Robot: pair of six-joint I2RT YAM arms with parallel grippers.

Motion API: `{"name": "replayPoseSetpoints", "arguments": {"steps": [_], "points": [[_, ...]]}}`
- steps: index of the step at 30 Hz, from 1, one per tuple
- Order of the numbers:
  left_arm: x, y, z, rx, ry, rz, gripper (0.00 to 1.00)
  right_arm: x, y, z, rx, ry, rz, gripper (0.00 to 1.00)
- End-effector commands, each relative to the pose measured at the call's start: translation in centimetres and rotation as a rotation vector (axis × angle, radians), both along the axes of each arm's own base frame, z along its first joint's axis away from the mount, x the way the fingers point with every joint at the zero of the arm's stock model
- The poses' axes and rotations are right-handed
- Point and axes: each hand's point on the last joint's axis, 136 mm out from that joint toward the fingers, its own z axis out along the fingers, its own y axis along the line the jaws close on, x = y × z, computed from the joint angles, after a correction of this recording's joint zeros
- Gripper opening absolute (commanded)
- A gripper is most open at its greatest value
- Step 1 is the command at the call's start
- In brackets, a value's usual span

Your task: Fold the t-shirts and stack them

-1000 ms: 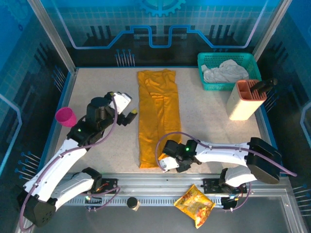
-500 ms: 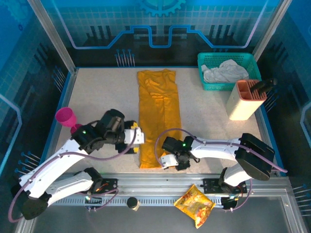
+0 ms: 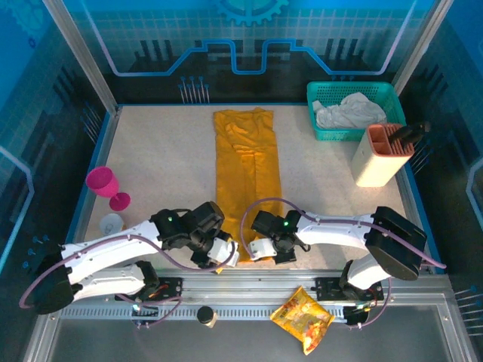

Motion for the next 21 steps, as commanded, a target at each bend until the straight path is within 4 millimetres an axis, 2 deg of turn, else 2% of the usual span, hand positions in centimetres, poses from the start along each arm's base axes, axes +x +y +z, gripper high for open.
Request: {"name": "replayPoseSetpoints", "arguments": {"steps": [1, 4, 8, 21], "points": [[-1.4, 0.1, -1.8, 0.034, 0.052, -0.069, 0.6, 1.9, -0.6, -0.8, -0.026, -0.073, -0.035, 0.0], [-1.7, 0.6, -3.0, 0.067, 0.056, -0.088, 0.53, 2.0, -0.6, -0.8, -0.027, -0.078, -0.039, 0.0], [-1.3, 0.6, -4.0, 0.081, 0.042, -0.076, 0.51, 2.0, -0.6, -0.8, -0.029, -0.076, -0.042, 0.0], [1.7, 0.7, -7.0, 0.207, -0.044, -0.015, 0.52, 2.1, -0.8, -0.8, -0.041, -0.08, -0.049, 0.0]]}}
